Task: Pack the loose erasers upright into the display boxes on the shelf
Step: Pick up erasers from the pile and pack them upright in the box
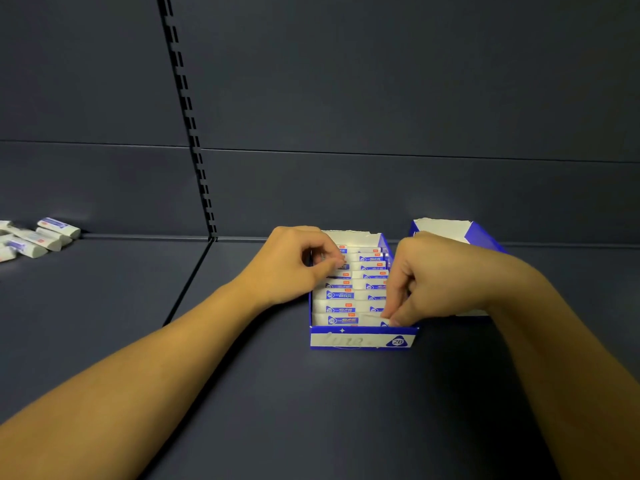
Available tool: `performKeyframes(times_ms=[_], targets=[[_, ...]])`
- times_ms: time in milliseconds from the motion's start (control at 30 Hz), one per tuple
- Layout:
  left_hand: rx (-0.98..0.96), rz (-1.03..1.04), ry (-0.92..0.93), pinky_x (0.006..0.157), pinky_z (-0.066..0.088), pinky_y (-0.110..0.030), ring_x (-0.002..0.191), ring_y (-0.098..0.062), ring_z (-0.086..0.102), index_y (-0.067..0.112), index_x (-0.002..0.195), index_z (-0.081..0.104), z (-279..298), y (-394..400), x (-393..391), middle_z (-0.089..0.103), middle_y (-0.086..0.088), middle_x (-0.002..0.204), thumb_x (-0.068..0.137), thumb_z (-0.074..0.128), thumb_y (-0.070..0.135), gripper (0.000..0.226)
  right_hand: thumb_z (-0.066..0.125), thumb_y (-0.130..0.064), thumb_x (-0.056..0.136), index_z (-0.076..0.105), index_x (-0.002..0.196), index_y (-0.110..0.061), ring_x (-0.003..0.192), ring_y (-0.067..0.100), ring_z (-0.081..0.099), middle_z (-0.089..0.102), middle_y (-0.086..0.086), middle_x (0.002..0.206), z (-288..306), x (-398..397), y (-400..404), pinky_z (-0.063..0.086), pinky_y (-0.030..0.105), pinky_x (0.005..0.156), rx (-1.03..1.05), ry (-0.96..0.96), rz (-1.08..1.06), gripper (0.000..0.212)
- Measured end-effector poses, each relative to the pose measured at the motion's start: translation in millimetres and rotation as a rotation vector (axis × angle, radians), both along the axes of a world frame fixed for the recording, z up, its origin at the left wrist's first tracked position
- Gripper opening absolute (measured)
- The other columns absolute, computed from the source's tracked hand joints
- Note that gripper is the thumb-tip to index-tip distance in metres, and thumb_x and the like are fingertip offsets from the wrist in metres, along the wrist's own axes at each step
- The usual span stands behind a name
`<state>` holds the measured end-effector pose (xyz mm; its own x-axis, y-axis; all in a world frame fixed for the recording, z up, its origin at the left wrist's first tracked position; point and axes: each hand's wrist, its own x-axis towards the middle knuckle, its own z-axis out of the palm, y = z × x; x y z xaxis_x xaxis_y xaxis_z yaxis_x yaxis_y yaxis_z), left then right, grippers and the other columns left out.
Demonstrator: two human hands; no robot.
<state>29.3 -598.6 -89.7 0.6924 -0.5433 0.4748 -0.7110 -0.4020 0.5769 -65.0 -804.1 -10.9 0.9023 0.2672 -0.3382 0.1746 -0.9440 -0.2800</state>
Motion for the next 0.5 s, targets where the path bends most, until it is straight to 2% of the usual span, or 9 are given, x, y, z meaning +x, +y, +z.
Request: performKeyframes(times_ms=[233,333,500], targets=[[-0.011,-0.005,-0.011,0.066,0.046,-0.015,0.076,-0.011,0.063,0.02,0.087,0.077,0,0,-1,0.069,0.012,0.083,0.088,0.075,0.018,0.003,0.078,-0.033,0.086,0.066,0.096,-0.027,0.111,0.013,0.063,0.068,-0.009,0.119,2,-2,9,0.053,0.014,0.071,-0.11,-0.043,0.053,0.017],[-0.018,-0.007,-0.001,0.067,0.048,-0.018,0.075,-0.012,0.062,0.019,0.086,0.078,-1,0,0,0.069,0.011,0.082,0.088,0.076,0.017,0.003,0.076,-0.028,0.088,0.059,0.086,-0.029,0.109,0.015,0.064,0.069,-0.008,0.114,3,2,16,0.048,0.012,0.065,-0.192,-0.042,0.109,0.017],[-0.014,-0.034,-0.007,0.067,0.046,-0.019,0.075,-0.013,0.061,0.021,0.084,0.078,4,1,-4,0.069,0.01,0.08,0.086,0.077,0.015,0.007,0.074,-0.028,0.088,0.065,0.088,-0.028,0.109,0.014,0.063,0.071,-0.009,0.109,6,6,20,0.043,0.01,0.06,-0.252,-0.04,0.148,0.009]])
